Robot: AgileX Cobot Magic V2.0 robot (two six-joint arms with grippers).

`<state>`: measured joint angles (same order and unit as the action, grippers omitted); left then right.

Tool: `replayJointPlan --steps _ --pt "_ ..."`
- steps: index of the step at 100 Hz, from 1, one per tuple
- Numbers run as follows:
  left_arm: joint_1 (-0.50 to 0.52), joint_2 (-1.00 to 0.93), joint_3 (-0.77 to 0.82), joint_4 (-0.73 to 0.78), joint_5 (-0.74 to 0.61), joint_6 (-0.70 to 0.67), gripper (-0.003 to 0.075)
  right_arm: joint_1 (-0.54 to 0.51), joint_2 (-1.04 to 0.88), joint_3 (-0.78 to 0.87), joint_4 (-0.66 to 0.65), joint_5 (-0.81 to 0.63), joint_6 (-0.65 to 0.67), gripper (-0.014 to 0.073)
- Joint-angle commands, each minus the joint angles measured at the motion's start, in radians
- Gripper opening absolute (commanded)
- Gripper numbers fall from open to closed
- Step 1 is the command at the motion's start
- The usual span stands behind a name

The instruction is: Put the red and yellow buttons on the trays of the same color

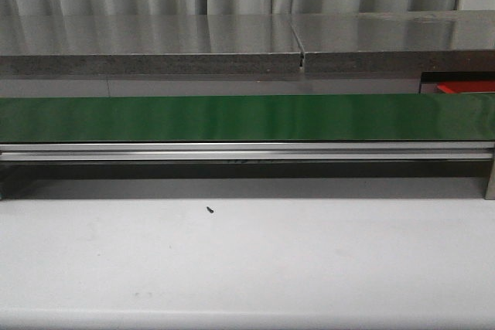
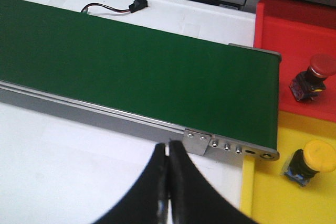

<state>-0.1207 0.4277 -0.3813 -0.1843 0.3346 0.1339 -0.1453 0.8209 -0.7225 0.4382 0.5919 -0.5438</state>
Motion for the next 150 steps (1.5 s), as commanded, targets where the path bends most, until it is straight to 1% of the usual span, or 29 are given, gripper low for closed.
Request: replayJointPlan --steps 1,4,13,22,36,53,65,74,88,98,110,132,150 --pt "-0.006 0.003 -0.032 -0.006 -0.071 -0.001 0.0671 0.002 -0.003 -0.027 0.018 -0.051 -0.008 -0.0098" --pt "-0.006 0.008 -0.038 -0.006 -0.069 -0.004 0.0694 0.002 -0.003 -0.027 0.018 -0.051 -0.008 -0.0098" --pt "0.003 0.035 -0.066 -0.006 -0.055 -0.029 0.0662 0.002 -0.003 -0.027 0.018 -0.051 -0.008 -0.0098" --pt "0.034 0.099 -0.126 -0.006 -0.025 -0.053 0.0659 0.002 -0.003 -0.027 0.018 -0.051 -0.008 -0.0098" --pt "0.124 0.254 -0.275 -0.006 0.025 -0.111 0.0659 0.002 -0.003 -0.027 0.018 -0.051 -0.008 -0.0098" --pt "0.265 0.48 -0.493 -0.022 0.132 -0.111 0.0659 0.002 -0.003 -0.027 0.018 -0.051 -0.008 -0.0098" --pt "0.35 0.64 -0.606 -0.051 0.184 -0.111 0.0659 0.002 -0.003 -0.027 0.018 -0.051 -0.008 -0.0098" --pt "0.395 0.751 -0.671 -0.062 0.207 -0.111 0.0659 0.002 -0.003 -0.027 0.018 -0.051 -0.008 -0.0098" --pt "0.457 0.906 -0.738 -0.062 0.204 -0.111 0.0659 0.002 -0.003 -0.027 0.018 -0.051 -0.008 -0.0098" --pt "0.503 0.998 -0.777 -0.083 0.228 -0.109 0.0659 0.002 -0.003 -0.027 0.018 -0.051 -0.008 -0.0098" --pt "0.526 1.079 -0.807 -0.083 0.261 -0.099 0.0659 0.002 -0.003 -0.027 0.018 -0.051 -0.008 -0.0098" --pt "0.529 1.188 -0.845 -0.084 0.249 -0.097 0.0659 0.002 -0.003 -0.027 0.018 -0.051 -0.008 -0.0098" --pt "0.529 1.291 -0.916 -0.079 0.263 -0.097 0.0659 0.002 -0.003 -0.027 0.018 -0.051 -0.008 -0.0098"
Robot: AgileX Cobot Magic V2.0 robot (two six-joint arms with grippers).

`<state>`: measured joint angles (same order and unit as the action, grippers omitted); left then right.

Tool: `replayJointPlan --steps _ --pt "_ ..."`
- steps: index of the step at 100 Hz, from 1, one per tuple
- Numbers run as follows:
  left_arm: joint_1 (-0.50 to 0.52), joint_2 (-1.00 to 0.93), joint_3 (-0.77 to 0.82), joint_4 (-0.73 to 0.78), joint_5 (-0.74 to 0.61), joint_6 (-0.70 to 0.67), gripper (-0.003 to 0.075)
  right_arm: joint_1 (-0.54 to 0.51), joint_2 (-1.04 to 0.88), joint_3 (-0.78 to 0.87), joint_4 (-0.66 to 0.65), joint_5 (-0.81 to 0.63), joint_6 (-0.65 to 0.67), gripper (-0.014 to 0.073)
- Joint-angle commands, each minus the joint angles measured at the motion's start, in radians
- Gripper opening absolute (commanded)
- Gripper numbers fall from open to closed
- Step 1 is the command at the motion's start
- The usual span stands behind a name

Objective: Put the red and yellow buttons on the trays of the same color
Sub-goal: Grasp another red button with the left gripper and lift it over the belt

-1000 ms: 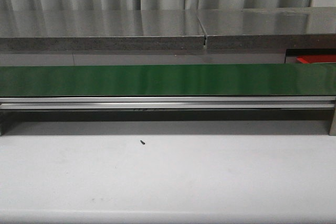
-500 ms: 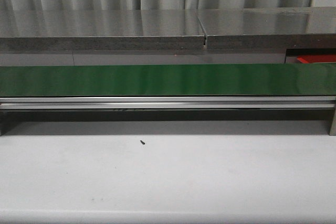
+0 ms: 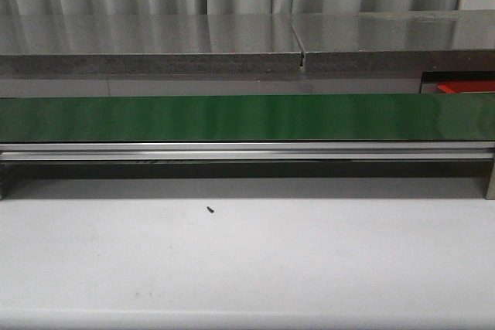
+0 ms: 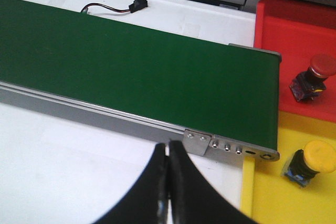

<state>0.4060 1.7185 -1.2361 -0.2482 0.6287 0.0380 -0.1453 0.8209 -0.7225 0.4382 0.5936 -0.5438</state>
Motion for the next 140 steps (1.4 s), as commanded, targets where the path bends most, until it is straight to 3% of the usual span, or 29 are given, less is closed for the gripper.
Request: replayJointPlan --steps 1,61,72,94,108,140 --pt "0.002 0.004 -0.067 -0.015 -0.03 -0.001 0.0659 0.002 -0.003 -0.027 0.018 -0.053 -0.008 -0.0098" --pt "0.034 0.175 -0.162 -0.013 -0.008 -0.001 0.064 0.002 -0.003 -0.027 0.018 -0.053 -0.008 -0.0098" --pt "0.034 0.175 -0.162 -0.013 -0.029 -0.001 0.054 0.002 -0.003 -0.027 0.018 -0.053 -0.008 -0.0098" --pt "0.034 0.175 -0.162 -0.015 -0.027 0.029 0.015 0.002 -0.003 -0.027 0.018 -0.053 -0.008 -0.0098" --pt "0.033 0.154 -0.164 -0.021 -0.009 0.029 -0.0015 0.002 -0.003 -0.027 0.018 -0.053 -0.008 -0.0098" --pt "-0.055 -0.021 -0.164 -0.097 -0.015 0.09 -0.0019 0.002 -0.003 -0.027 0.018 -0.053 -0.008 -0.0098"
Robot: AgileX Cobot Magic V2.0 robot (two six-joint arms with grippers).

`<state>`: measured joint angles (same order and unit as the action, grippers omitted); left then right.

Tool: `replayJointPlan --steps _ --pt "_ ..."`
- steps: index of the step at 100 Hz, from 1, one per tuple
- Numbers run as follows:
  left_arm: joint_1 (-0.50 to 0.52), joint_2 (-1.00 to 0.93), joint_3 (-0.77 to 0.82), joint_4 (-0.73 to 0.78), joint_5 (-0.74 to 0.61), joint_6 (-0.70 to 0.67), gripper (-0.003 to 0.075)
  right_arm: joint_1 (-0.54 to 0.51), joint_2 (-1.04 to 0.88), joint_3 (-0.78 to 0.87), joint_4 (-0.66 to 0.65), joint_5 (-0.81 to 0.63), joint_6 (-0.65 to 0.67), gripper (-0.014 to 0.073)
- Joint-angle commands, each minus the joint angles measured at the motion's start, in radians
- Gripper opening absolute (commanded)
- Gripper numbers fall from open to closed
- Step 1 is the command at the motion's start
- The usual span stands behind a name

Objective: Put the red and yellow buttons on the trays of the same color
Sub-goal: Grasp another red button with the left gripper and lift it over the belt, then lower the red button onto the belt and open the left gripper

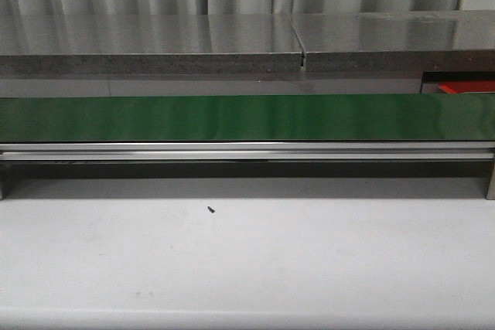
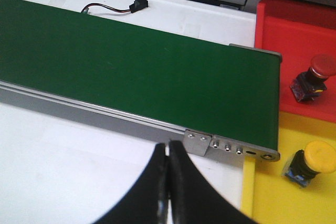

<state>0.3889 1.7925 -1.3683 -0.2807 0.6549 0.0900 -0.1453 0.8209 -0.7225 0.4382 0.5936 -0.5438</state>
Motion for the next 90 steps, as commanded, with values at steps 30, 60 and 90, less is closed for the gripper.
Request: replayJointPlan --steps 30,60,90 --pt "-0.188 -0.117 -0.032 -0.07 -0.035 0.079 -0.0019 0.002 -0.003 -0.027 0.018 -0.053 -0.008 -0.0098" --pt "-0.23 -0.079 -0.032 -0.069 -0.029 0.116 0.0091 0.002 -0.003 -0.027 0.018 -0.053 -0.008 -0.0098" --pt "-0.233 -0.079 -0.032 -0.087 -0.015 0.126 0.0584 0.002 -0.003 -0.027 0.018 -0.053 -0.008 -0.0098"
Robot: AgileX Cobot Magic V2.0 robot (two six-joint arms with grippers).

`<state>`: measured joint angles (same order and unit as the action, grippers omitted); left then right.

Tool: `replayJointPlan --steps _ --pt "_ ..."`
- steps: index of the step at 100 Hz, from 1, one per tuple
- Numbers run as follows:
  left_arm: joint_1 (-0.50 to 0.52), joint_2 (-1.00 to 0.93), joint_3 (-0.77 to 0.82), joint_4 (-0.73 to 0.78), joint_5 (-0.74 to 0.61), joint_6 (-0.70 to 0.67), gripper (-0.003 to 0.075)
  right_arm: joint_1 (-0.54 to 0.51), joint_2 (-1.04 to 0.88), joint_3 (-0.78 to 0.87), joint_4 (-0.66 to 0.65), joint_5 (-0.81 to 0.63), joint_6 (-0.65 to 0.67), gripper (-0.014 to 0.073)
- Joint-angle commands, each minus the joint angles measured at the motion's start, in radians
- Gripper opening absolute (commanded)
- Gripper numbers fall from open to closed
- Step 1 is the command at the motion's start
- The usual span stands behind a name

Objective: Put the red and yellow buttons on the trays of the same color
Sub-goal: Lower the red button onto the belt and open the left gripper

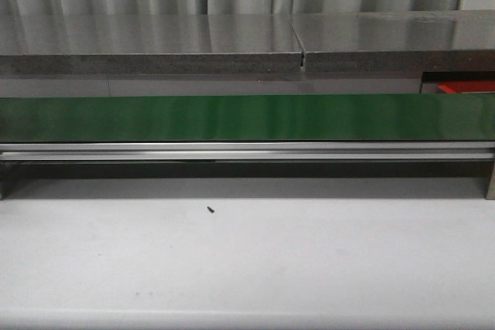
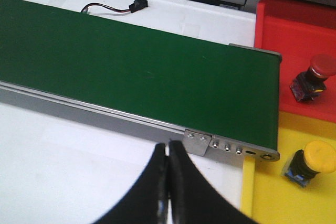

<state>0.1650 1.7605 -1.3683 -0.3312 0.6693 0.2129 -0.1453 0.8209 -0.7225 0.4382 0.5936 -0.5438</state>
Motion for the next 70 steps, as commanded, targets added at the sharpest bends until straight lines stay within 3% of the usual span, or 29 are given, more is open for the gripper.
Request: replayJointPlan --steps 1,40,70 --pt "-0.009 -0.047 -0.032 -0.044 -0.027 0.003 0.0587 0.002 -0.003 -0.027 0.018 -0.053 -0.008 -0.0098" --pt "0.014 -0.162 -0.098 -0.061 -0.013 0.003 0.059 0.002 -0.003 -0.027 0.018 -0.053 -0.008 -0.0098" --pt "0.219 -0.143 -0.097 -0.05 0.086 0.003 0.059 0.002 -0.003 -0.027 0.018 -0.053 -0.008 -0.0098"
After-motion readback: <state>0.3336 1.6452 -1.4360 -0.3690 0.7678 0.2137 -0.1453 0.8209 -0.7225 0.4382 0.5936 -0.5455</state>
